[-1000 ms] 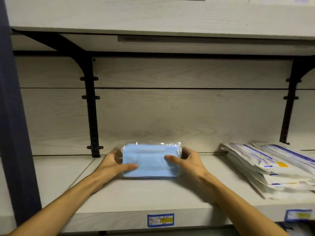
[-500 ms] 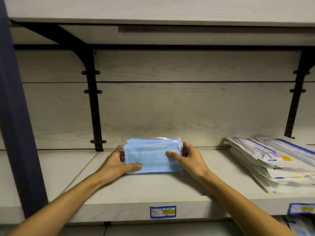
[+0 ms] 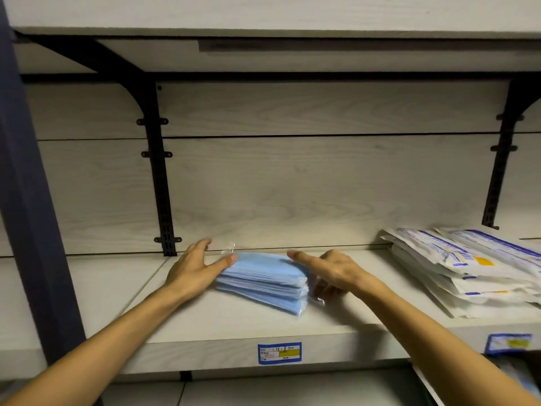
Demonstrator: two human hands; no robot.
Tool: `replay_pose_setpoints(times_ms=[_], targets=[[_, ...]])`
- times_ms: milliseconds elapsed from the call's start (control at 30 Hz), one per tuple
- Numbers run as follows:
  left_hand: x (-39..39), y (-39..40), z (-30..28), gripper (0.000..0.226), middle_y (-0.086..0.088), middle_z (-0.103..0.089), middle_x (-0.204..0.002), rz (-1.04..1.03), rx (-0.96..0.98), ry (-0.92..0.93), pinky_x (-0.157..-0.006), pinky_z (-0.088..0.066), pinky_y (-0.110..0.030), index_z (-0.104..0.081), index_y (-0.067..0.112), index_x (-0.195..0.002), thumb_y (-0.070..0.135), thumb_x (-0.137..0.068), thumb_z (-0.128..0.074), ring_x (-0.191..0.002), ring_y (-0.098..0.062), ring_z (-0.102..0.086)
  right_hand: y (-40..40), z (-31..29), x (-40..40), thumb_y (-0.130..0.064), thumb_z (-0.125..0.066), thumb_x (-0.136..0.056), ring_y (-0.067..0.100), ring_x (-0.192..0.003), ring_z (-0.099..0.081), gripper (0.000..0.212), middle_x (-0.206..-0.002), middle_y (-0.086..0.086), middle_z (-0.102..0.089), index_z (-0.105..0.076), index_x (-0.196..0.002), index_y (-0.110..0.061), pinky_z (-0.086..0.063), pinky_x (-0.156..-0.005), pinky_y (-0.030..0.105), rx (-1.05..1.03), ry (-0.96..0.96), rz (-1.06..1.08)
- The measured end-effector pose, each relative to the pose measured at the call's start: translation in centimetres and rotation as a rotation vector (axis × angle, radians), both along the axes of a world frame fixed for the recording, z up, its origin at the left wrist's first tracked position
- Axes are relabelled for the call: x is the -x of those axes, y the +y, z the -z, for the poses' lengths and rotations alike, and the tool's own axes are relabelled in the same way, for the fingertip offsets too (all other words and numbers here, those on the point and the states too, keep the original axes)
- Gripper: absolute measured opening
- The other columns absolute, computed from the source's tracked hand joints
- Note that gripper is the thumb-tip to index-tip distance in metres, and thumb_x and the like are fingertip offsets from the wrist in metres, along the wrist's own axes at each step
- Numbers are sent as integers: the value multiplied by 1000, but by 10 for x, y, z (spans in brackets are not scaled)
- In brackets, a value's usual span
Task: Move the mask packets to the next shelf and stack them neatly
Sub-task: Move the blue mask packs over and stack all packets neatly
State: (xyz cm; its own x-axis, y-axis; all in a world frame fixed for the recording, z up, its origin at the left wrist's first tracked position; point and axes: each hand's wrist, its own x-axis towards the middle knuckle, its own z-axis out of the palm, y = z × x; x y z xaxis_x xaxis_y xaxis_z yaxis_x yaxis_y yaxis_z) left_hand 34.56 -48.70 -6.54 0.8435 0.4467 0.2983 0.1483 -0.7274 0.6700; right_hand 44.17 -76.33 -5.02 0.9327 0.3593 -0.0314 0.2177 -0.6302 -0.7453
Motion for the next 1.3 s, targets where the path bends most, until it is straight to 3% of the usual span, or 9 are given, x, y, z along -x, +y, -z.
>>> replay_pose_setpoints(times_ms=[167, 300, 500, 700, 867, 933, 1033, 1133, 1300], targets=[[9, -22, 7, 57, -1, -43, -149, -175, 208, -322, -104, -42, -42, -49, 21, -138, 56, -95, -56, -129, -24, -48, -3, -16, -5, -91, -41, -75, 23, -57, -59, 87, -60, 8, -64, -55, -52, -9, -49, -58, 33, 163, -293, 146], [0, -44, 13, 66, -9, -37, -152, -89, 374, -76, -108, -38, -41, -37, 14, -147, 52, -97, -55, -130, -29, -45, 15, -15, -5, -59, -57, -92, 26, -89, -67, 62, -108, 16, -72, -70, -112, -2, -59, -81, 41, -69, 26, -68], [-11, -44, 6, 77, -3, -4, -170, 64, 183, 84, -122, -16, -31, -5, 15, -162, 47, -104, -44, -156, -21, -13, 30, 0, 18, -41, -61, -95, 22, -66, -65, 46, -87, 14, -71, -73, -102, 2, -56, -53, 28, 35, -29, -129], [-9, -31, 9, 83, 0, -44, -157, 102, 367, 96, -119, -33, -44, -38, 24, -154, 73, -88, -46, -140, -23, -45, 38, 0, 27, -47, -52, -100, 26, -119, -59, 62, -144, 12, -57, -41, -150, -12, -45, -107, 37, -79, -101, -182], [-14, -44, 6, 36, -9, -67, -128, 257, 534, 169, -111, -44, -49, -59, 22, -124, 29, -93, -42, -116, -26, -64, 57, 15, 43, -44, -46, -102, 27, -110, -62, 45, -131, 11, -63, -55, -131, -11, -51, -98, 41, -20, -193, -188], [-15, -41, 3, 41, -11, -56, -144, 255, 528, 149, -117, -36, -48, -54, 19, -135, 22, -97, -40, -132, -29, -54, 55, 9, 40, -47, -51, -99, 26, -108, -63, 49, -126, 10, -64, -57, -132, -11, -53, -93, 37, -16, -195, -169], [-12, -33, 4, 68, 4, -11, -169, 178, 373, 94, -126, -16, -43, -10, 23, -162, 40, -103, -40, -154, -20, -18, 50, -3, 31, -48, -53, -98, 28, -101, -67, 47, -115, 11, -72, -67, -122, -11, -55, -91, 40, -63, -222, -124], [-9, -35, 6, 81, 9, -22, -165, 269, 351, 160, -125, -22, -47, -13, 30, -161, 65, -94, -45, -151, -23, -28, 46, -2, 25, -36, -57, -97, 26, -81, -68, 33, -93, 8, -76, -75, -104, -10, -57, -82, 42, -119, -258, -123], [-9, -28, 1, 55, 5, -41, -154, 456, 191, 301, -119, -35, -38, -22, 28, -158, 44, -107, -36, -136, -15, -46, 43, 19, 19, -46, -60, -89, 14, -96, -70, 52, -127, -2, -69, -62, -133, -19, -57, -93, 38, -176, -326, -81]])
